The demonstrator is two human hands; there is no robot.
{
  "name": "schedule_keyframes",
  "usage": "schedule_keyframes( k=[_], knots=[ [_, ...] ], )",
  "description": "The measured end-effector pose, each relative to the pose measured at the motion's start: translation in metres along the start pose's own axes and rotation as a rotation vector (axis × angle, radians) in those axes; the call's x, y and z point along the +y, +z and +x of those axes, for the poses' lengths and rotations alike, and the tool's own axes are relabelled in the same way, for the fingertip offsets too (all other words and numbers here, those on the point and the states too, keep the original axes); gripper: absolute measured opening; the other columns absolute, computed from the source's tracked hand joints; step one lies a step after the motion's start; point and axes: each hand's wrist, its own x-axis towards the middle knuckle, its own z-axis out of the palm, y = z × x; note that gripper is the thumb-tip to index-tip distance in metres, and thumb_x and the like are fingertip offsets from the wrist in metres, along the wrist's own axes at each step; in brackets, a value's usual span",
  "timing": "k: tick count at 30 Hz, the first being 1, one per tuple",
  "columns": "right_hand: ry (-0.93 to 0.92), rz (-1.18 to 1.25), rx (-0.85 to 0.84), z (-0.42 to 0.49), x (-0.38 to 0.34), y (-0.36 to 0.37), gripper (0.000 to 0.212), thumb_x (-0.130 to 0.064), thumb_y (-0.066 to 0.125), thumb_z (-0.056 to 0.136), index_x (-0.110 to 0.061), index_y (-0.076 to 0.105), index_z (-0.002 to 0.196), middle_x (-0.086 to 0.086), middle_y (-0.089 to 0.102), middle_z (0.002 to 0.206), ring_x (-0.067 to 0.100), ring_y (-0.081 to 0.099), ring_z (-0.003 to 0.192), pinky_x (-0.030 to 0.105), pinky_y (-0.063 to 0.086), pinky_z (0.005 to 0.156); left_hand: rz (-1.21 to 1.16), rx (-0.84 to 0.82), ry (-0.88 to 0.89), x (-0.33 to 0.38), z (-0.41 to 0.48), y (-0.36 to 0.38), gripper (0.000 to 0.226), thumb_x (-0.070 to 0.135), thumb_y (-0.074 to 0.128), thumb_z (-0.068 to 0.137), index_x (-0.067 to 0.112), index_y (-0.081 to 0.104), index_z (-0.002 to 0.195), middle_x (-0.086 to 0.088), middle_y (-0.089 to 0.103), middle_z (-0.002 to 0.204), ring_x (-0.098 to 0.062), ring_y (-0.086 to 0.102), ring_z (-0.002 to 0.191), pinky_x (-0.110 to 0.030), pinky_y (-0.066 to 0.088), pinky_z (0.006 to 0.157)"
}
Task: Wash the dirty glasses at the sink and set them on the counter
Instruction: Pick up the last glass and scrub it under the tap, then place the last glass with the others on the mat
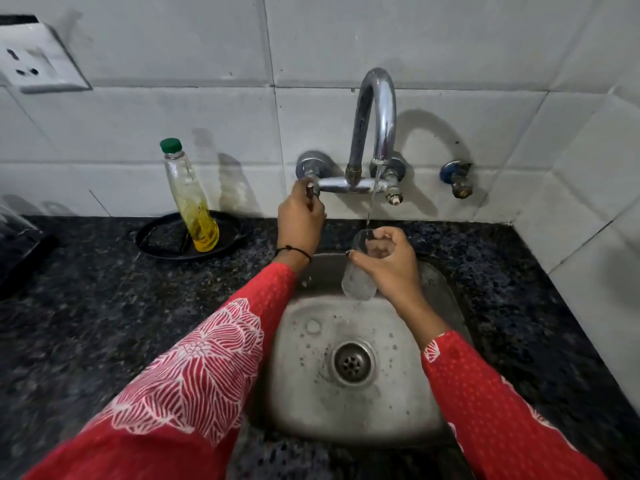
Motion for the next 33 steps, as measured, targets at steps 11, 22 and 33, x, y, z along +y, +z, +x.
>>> schedule_keyframes(
  k=[11, 22, 33],
  knots=[
    [0.759, 0.450, -0.074, -0.081, 0.043, 0.021, 0.043, -0.055, 0.057, 0.081, -0.016, 0.068, 0.095, 0.013, 0.072, 0.090, 0.029, 0.067, 0.075, 0.034, 0.056, 0.056, -0.288, -0.618, -0.170, -0.062, -0.139, -0.059, 0.060, -0.026, 0.043, 0.079, 0.019, 0.057, 0.117, -0.012, 0.061, 0.120, -0.017, 0.061, 0.107, -0.023, 0.050, 0.090],
    [0.858, 0.520, -0.281, -0.124, 0.041, 0.071, 0.063, -0.063, 0.018, 0.095, -0.016, 0.054, 0.117, 0.007, 0.066, 0.092, 0.021, 0.062, 0.067, 0.028, 0.046, 0.049, -0.495, -0.311, -0.368, -0.075, -0.176, -0.104, 0.057, 0.004, 0.081, 0.067, 0.027, 0.055, 0.113, 0.002, 0.066, 0.111, -0.006, 0.064, 0.098, -0.023, 0.051, 0.088],
    [-0.523, -0.313, -0.334, -0.106, -0.045, 0.236, 0.074, -0.004, 0.072, 0.070, -0.016, 0.044, 0.138, 0.001, 0.045, 0.136, 0.018, 0.038, 0.128, 0.021, 0.025, 0.108, -0.494, -0.026, -0.189, -0.105, -0.080, -0.265, 0.063, -0.007, 0.078, 0.067, 0.015, 0.053, 0.120, 0.007, 0.065, 0.112, 0.002, 0.062, 0.101, -0.017, 0.049, 0.088]
  ],
)
